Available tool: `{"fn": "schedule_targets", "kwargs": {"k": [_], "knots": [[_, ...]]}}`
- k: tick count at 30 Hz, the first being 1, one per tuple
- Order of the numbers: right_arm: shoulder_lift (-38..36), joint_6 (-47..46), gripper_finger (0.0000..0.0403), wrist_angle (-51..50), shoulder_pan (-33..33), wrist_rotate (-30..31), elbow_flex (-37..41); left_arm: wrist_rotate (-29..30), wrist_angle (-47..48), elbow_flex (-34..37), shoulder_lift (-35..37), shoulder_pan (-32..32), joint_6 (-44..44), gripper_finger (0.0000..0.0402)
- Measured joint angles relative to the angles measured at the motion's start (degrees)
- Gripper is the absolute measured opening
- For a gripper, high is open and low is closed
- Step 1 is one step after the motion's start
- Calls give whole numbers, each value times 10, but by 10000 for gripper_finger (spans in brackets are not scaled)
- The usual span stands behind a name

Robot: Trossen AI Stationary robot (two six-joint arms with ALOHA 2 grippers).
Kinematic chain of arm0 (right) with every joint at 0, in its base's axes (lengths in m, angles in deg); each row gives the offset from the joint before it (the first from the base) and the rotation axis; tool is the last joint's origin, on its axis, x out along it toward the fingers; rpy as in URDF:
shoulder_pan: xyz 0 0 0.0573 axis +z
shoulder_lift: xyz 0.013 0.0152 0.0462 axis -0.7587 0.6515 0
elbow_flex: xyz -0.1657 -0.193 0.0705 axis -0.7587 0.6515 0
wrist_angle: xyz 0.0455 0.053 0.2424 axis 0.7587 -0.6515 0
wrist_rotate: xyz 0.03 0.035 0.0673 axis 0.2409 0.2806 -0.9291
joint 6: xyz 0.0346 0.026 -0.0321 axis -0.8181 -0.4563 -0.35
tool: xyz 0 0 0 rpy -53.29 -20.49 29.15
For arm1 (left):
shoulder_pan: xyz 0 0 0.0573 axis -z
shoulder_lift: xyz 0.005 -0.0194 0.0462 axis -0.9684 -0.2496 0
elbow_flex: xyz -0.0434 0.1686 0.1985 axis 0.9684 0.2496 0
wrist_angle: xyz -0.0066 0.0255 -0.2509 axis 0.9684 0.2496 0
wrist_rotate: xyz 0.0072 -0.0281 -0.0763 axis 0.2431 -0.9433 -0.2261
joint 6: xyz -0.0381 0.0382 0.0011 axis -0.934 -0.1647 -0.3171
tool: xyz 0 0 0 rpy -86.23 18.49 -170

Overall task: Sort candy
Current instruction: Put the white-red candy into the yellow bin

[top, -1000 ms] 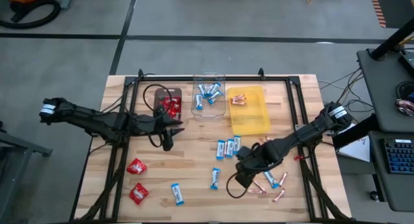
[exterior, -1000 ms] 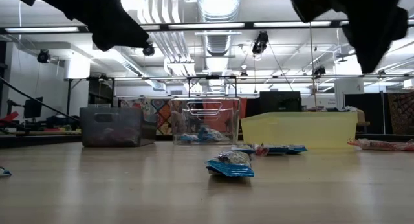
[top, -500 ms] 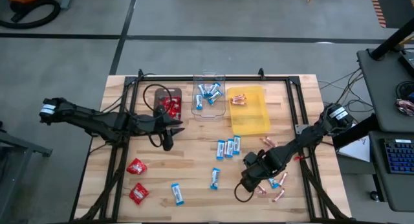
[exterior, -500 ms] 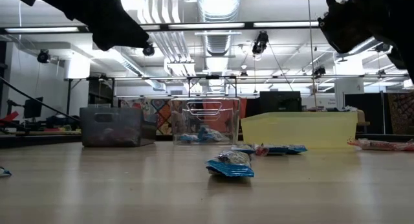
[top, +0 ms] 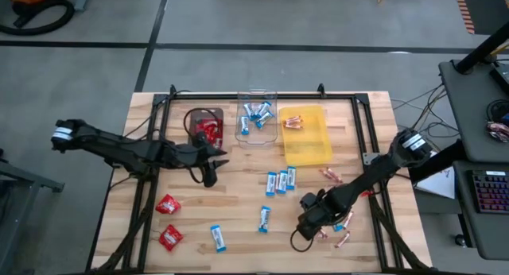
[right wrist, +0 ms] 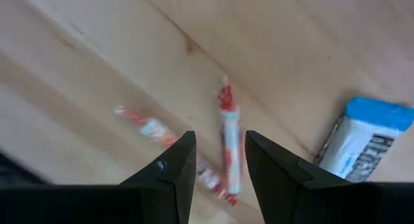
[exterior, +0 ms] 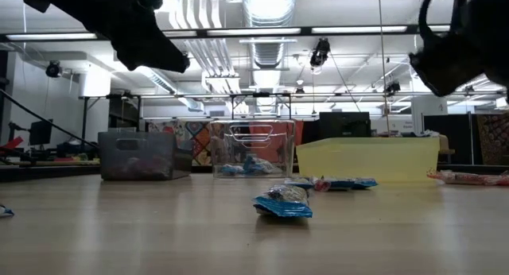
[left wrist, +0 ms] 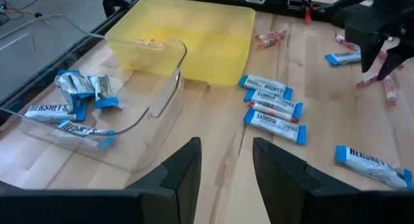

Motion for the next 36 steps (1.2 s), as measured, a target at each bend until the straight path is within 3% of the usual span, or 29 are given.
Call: {"fn": "schedule_targets", "kwargs": {"k": [11, 20, 28, 36], "knots": [[94, 83, 119, -53, 0, -26, -65, 0, -11, 0, -6, 0, 1, 123], [100, 107, 32, -70, -1, -2, -82, 0, -11, 0, -6, 0, 1, 123], [82, 180, 8, -118, -29, 68, -132, 0, -17, 0, -6, 0, 1, 123], [44, 351, 8, -238, -104, 168, -219, -1, -18, 0, -6, 0, 1, 123]]}}
